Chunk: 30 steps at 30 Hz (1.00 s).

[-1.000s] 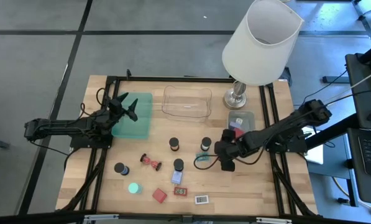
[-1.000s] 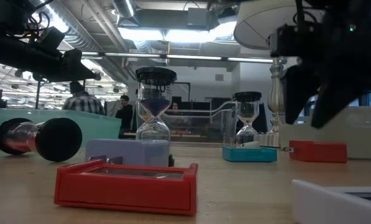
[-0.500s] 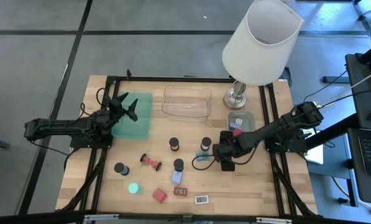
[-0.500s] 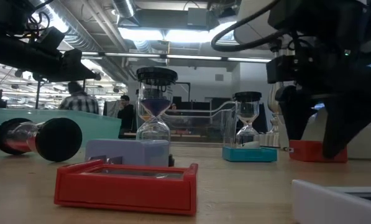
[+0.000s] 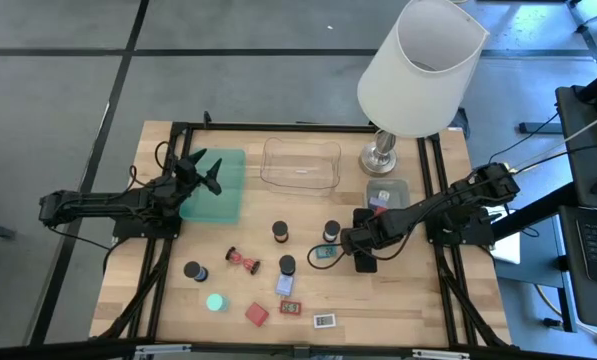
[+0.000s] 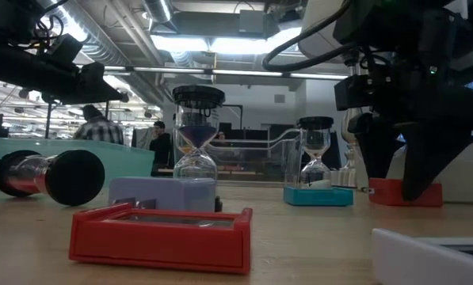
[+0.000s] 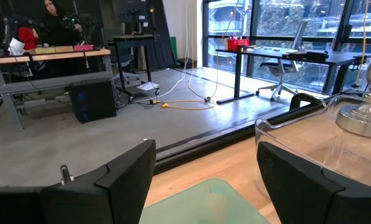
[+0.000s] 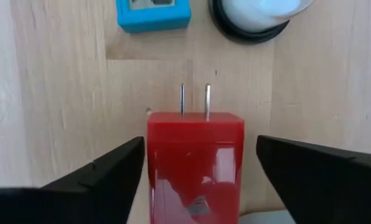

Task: Pick & Place Office items
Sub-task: Put the right red charger adapter into the gray bin

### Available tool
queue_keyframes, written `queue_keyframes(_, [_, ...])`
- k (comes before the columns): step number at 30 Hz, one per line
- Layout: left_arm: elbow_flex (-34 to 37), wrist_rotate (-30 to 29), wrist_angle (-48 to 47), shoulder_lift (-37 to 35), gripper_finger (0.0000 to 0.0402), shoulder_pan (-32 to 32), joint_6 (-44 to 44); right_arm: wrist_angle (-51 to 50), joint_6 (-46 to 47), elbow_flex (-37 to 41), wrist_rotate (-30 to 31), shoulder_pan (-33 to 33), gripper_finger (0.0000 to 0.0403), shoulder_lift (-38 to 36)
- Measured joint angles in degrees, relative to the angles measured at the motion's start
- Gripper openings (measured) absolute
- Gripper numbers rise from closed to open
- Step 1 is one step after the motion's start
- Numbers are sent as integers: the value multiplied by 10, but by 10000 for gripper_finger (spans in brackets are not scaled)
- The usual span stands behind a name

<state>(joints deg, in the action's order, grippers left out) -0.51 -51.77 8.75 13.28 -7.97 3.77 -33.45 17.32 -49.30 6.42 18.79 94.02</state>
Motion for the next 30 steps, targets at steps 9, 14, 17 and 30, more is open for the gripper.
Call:
queue_keyframes(9, [0,0,0,0,279,0,0,-2,-7,-8,-5,0,210,0])
queue_keyframes(14, [0,0,0,0,279,0,0,-47,-15,-44,-8,1,210,-16])
queue_keyframes(17, [0,0,0,0,279,0,0,-89,-8,-69,0,1,222,-40])
queue_keyframes(30, [0,0,0,0,279,0,0,-265,80,-92,99,0,224,-220])
